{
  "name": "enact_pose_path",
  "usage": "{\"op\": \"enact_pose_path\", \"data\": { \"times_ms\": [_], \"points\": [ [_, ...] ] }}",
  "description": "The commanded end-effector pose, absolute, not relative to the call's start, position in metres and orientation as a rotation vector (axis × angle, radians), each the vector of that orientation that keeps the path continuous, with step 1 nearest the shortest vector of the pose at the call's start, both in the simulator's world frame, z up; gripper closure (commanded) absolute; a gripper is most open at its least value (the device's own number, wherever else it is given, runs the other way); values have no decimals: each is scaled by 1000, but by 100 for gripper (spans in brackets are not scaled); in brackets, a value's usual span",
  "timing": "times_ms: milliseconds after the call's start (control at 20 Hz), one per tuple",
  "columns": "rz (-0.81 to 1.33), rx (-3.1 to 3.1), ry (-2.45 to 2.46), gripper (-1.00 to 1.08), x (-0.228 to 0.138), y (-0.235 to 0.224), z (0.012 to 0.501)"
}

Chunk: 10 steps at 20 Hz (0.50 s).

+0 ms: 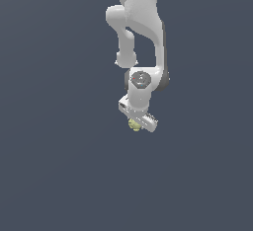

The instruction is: Pick up the object and move it to a goal position.

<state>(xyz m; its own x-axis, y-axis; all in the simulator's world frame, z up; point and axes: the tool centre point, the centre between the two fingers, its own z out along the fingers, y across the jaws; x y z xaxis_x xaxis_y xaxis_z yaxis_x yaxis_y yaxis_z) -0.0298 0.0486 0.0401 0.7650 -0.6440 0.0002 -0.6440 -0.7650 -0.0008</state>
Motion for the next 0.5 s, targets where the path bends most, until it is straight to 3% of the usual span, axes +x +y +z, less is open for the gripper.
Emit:
{"op": "enact_pose_path", "data": {
  "times_ms": [0,450],
  "points": [
    [0,-2951,1078,108,-30,48,39],
    [-1,-2951,1076,108,-25,72,49]
  ]
}}
